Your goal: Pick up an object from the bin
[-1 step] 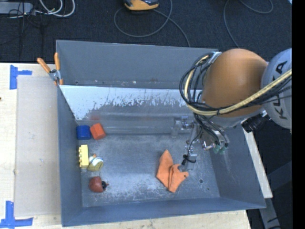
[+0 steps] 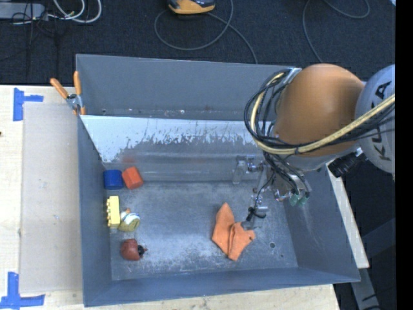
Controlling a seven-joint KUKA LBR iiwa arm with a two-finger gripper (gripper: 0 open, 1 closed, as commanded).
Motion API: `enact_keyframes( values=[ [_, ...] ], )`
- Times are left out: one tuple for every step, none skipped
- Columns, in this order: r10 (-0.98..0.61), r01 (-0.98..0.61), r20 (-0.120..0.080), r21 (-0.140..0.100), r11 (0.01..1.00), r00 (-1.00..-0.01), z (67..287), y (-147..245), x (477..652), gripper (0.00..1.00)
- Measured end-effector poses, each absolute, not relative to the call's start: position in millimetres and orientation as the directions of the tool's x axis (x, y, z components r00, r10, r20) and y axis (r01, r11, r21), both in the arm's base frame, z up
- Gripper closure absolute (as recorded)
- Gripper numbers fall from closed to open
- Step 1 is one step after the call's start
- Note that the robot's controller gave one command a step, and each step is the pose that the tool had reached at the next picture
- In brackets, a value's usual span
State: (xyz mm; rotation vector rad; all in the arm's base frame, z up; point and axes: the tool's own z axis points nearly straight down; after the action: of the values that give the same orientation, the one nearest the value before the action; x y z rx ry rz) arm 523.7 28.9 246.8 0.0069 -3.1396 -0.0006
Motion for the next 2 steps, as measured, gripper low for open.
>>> enact_keyframes(
  values=[
    [-0.086, -0.086, -0.001, 0.001, 0.996, -0.996, 220.6, 19.0, 521.0, 0.00],
    [-0.268, -0.268, -0.001, 0.000, 0.963, -0.963, 162.3, 2.5, 514.3, 0.00]
  ],
)
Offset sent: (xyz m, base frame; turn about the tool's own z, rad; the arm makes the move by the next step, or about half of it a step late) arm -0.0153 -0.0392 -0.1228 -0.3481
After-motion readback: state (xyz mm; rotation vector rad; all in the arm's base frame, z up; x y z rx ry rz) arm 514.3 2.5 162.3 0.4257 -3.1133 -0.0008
